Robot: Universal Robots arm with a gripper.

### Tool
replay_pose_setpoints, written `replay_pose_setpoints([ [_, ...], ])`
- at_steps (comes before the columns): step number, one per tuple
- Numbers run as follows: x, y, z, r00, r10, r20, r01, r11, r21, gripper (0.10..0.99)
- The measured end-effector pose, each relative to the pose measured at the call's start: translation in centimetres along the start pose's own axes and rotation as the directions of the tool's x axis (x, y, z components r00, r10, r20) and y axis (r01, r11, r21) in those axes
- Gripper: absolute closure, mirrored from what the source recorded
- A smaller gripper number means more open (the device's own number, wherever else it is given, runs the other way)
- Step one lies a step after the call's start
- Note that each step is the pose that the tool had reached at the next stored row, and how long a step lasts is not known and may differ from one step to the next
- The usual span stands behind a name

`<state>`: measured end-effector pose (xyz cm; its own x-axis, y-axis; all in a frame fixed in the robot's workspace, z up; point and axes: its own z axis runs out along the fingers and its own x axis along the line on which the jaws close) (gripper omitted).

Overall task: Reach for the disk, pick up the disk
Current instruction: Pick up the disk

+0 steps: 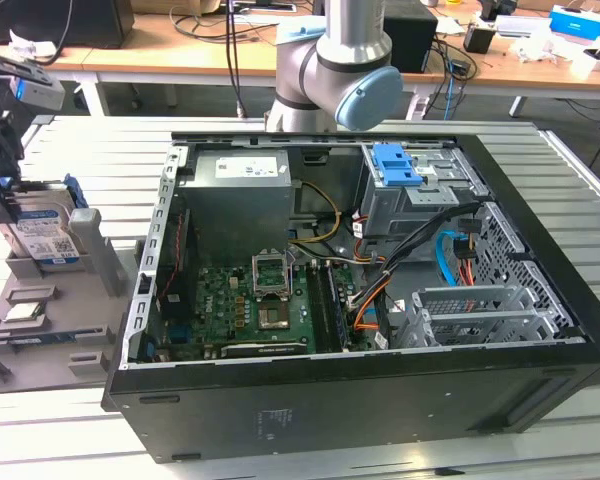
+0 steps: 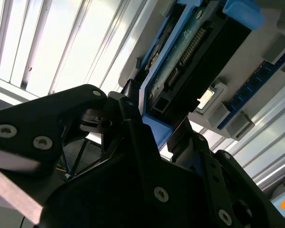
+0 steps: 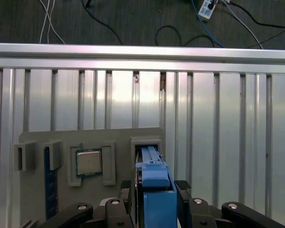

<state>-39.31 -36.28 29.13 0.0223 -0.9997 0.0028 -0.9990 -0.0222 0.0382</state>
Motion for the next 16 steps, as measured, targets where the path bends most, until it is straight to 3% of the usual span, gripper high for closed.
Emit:
replay_pose_setpoints([
  [11,0.00,0.00,0.06,1.0000,0.000,-0.0001,0.000,1.0000,0.000,0.604],
  [14,0.00,-0.01,0.08,1.0000,0.000,0.0000,0.000,1.0000,0.000,0.718],
  [16,0.00,0.00,0.08,1.0000,0.000,-0.0001,0.000,1.0000,0.000,0.718],
])
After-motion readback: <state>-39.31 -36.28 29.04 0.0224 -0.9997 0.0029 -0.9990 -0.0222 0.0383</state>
